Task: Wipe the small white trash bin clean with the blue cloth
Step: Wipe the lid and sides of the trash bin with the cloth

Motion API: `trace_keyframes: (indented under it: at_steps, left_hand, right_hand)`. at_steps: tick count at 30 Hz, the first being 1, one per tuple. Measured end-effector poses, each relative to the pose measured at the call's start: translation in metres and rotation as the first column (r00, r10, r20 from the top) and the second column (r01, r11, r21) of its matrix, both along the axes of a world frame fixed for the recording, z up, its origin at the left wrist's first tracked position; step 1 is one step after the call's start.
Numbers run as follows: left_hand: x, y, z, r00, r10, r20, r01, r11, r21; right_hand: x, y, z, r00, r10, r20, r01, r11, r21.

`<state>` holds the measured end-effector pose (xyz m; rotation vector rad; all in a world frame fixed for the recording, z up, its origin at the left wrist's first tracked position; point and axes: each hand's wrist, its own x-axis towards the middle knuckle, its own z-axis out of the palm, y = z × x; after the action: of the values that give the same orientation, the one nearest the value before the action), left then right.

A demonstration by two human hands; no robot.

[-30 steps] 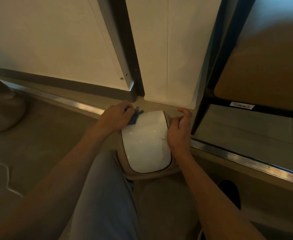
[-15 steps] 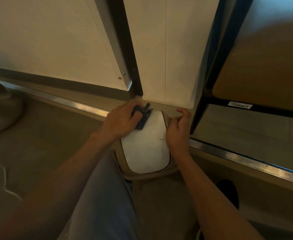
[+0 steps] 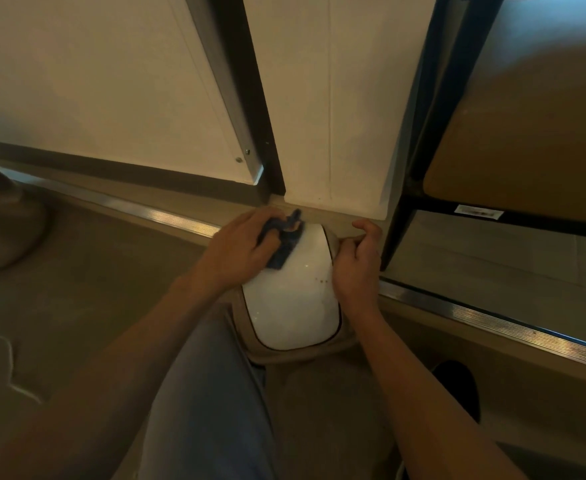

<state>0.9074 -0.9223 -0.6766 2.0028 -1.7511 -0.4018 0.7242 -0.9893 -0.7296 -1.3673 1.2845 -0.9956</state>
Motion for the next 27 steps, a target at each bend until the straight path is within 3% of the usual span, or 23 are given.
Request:
trace_keyframes:
  at_steps: [3, 6, 9, 12, 17, 21, 25, 27]
  left_hand:
    - [0.007, -0.027, 0.001, 0.983, 0.169, 0.074, -0.182, 0.957, 0.225]
    - [-0.022, -0.063, 0.007, 0.960, 0.169, 0.223, -0.236, 0.917, 0.322]
    - [-0.063, -0.063, 0.013, 0.978, 0.038, 0.205, -0.077, 0.979, 0.188]
    - [-0.059, -0.041, 0.008, 0.998, -0.040, 0.048, 0.035, 0.995, 0.089]
    - [-0.038, -0.025, 0.010, 0.987, -0.014, -0.163, 0.017, 1.000, 0.022]
    - [-0.045, -0.012, 0.007, 0.987, -0.053, -0.150, 0.037, 0.994, -0.101]
    - [-0.054, -0.006, 0.008, 0.973, -0.140, -0.186, 0.106, 0.977, -0.184]
    - [-0.055, -0.003, 0.008, 0.964, -0.180, -0.197, 0.146, 0.974, -0.174]
  right_hand:
    - [0.000, 0.000, 0.002, 1.000, -0.010, -0.002, 0.010, 1.000, 0.013]
    - [-0.001, 0.002, 0.002, 1.000, -0.026, -0.004, 0.026, 1.000, 0.010]
    - [-0.002, 0.003, 0.000, 0.999, -0.051, 0.011, 0.052, 0.999, -0.015]
    - [-0.002, 0.003, 0.000, 0.994, -0.096, 0.046, 0.096, 0.995, 0.003]
    - [-0.001, 0.002, 0.001, 0.979, -0.199, 0.052, 0.198, 0.980, 0.019]
    - [-0.004, 0.001, 0.001, 0.942, -0.308, 0.135, 0.307, 0.951, 0.032]
    - [-0.004, 0.004, 0.007, 0.955, -0.263, 0.139, 0.288, 0.932, -0.218]
    - [-0.006, 0.006, 0.011, 0.979, -0.202, 0.026, 0.196, 0.899, -0.391]
